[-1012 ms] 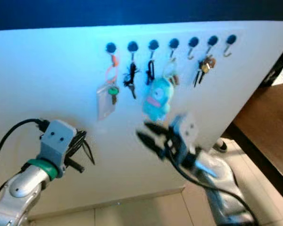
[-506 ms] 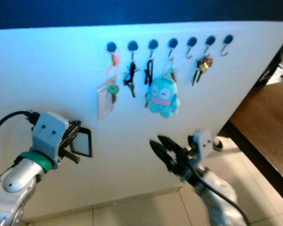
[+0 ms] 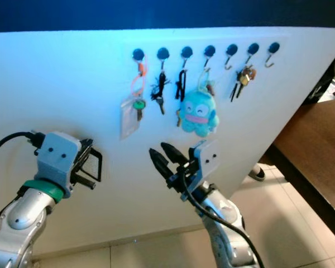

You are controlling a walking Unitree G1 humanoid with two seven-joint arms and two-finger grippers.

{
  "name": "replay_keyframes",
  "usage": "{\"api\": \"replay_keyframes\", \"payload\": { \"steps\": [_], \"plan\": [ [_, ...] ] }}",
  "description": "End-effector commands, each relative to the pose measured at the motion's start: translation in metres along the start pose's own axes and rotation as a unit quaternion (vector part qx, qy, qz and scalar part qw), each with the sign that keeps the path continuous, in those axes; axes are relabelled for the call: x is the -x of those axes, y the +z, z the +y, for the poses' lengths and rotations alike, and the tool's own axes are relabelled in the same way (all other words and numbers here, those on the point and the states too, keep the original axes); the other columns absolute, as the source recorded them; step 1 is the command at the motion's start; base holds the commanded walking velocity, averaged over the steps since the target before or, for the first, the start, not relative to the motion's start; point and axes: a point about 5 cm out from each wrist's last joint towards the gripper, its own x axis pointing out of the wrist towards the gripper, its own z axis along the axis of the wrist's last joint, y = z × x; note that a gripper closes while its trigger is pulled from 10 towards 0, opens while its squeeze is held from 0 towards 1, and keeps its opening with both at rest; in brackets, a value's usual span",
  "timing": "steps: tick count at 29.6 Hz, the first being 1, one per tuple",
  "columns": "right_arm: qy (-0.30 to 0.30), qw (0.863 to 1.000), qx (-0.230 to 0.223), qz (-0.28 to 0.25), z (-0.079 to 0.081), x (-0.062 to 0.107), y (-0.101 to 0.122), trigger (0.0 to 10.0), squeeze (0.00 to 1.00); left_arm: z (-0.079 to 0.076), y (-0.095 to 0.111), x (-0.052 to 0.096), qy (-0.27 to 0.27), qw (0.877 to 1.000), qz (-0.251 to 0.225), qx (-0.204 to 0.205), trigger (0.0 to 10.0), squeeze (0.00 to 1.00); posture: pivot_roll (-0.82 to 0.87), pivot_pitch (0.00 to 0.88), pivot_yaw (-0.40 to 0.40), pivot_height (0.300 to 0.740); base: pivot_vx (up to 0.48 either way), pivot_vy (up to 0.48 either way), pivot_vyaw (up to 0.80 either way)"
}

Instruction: Hang keys on a hook

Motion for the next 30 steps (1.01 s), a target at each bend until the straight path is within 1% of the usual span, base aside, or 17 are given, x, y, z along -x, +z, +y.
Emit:
{"api": "replay_keyframes", "payload": {
  "steps": [1, 7, 30],
  "plan": [
    [-0.004, 1.000, 0.001, 0.008, -0.0003, 0.0018, -0.0043, 10.0, 0.00, -0.0017, -0.0052, 0.0016, 0.000, 1.000, 0.008, -0.003, 10.0, 0.00, 0.05, 0.064, 0.073, 0.740, -0.289, 0.000, 0.00],
    [-0.008, 1.000, 0.006, 0.008, 0.0016, 0.0001, -0.0062, 10.0, 0.00, -0.0031, -0.0056, 0.0020, -0.001, 1.000, 0.007, -0.003, 10.0, 0.00, 0.05, 0.061, 0.074, 0.740, -0.293, 0.000, 0.00],
    [-0.026, 1.000, 0.012, 0.002, -0.0039, -0.0012, -0.0048, 10.0, 0.00, -0.0043, -0.0069, 0.0019, -0.010, 1.000, 0.005, -0.004, 10.0, 0.00, 0.05, 0.058, 0.077, 0.740, -0.303, 0.000, 0.00]
  ]
}}
